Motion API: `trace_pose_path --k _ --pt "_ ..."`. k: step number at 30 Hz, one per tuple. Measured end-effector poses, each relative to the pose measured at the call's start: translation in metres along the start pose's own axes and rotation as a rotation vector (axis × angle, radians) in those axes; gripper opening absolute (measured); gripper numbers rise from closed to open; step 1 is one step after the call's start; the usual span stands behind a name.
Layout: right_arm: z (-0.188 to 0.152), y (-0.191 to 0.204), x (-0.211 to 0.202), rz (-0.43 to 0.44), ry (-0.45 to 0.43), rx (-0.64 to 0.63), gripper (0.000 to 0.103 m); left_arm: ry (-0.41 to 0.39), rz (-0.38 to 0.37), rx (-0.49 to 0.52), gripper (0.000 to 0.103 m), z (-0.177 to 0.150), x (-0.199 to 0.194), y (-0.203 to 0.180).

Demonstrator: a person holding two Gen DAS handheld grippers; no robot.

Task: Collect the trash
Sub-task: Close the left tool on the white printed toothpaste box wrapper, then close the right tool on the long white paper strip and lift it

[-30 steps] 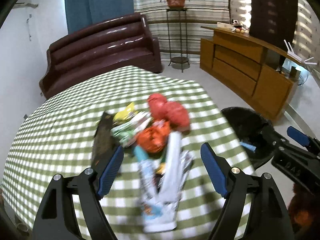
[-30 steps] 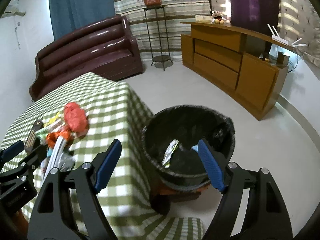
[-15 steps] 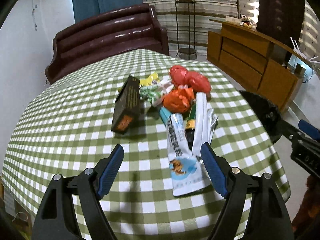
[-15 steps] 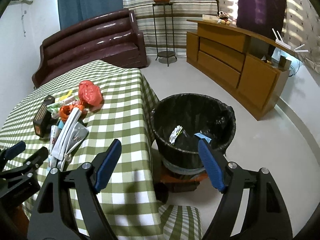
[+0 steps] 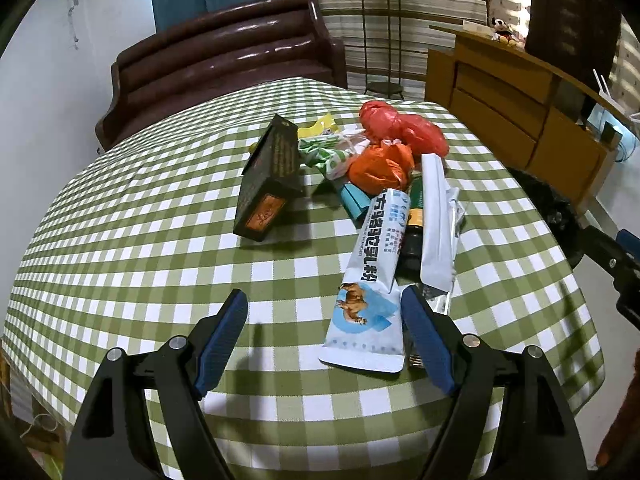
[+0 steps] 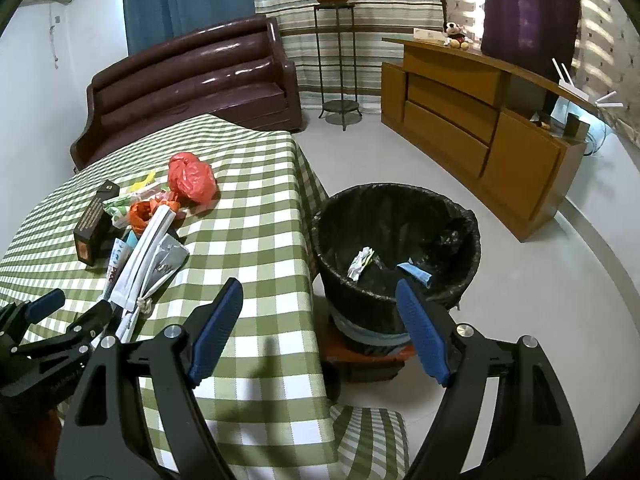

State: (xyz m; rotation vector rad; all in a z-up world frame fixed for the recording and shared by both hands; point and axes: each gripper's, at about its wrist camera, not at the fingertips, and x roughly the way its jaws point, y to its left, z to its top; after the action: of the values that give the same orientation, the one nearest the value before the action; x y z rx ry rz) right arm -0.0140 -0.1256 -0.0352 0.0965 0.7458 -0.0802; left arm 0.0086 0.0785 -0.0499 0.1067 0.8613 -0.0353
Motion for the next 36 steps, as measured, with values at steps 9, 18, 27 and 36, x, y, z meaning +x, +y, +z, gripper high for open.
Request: trace_pose_path --k 9,18,27,36 --pt "-0.001 0.004 0.003 0.003 0.008 -0.002 0.077 0.016 -0.102 0.027 0.036 -0.001 0.007 -0.002" --pt "0.004 0.021 0.007 0.030 0.009 -0.006 0.077 -0.034 -0.151 0.037 0.032 0.003 -0.013 -0.002" --pt "0.014 0.051 0.008 0.076 0.007 -0.035 0.077 -0.080 -0.130 -0.011 0.032 0.013 -0.032 0.024" --pt "0.019 0.089 0.018 0.110 0.022 -0.077 0.074 -0.088 -0.044 -0.078 0.032 0.016 -0.024 0.071"
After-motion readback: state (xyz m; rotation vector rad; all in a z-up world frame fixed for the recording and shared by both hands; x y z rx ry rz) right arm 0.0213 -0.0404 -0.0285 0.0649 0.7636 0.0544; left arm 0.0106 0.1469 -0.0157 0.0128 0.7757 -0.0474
